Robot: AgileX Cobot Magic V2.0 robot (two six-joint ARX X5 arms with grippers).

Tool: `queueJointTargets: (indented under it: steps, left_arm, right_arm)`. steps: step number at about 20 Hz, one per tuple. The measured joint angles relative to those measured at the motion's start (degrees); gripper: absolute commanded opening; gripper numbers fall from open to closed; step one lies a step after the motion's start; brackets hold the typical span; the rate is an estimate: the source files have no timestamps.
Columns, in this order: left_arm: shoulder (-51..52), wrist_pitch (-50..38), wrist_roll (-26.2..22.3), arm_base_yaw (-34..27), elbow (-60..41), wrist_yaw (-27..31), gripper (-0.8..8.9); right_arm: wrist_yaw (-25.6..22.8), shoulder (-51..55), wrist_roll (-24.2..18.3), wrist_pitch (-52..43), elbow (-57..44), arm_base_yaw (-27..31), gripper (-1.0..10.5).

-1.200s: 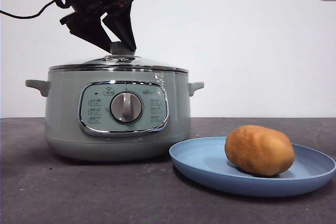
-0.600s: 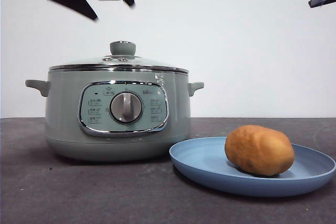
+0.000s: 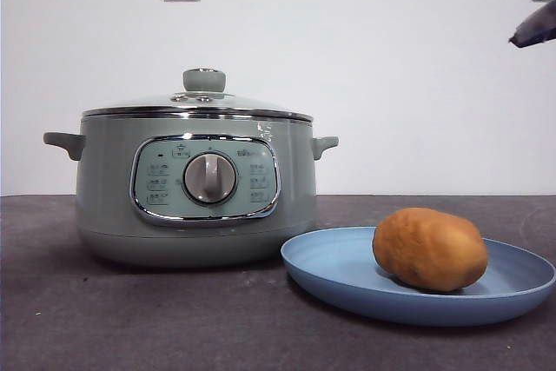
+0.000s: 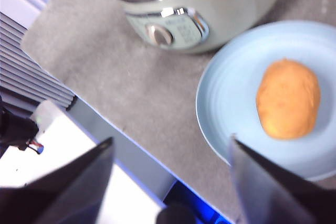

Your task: Take the potato out from the steamer,put the potato on the plate,close the lid

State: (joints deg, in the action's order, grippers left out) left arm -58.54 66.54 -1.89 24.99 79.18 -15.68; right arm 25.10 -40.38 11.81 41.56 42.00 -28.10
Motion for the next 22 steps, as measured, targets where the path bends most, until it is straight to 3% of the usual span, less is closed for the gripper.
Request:
queueJointTargets:
  steps: [22]
  left_arm:
    - [0.07,1.64,0.11,0.00,0.00,-0.52,-0.03]
  right_arm:
    - [0.00,0.00,0.00,1.22,0.00,0.00,0.0]
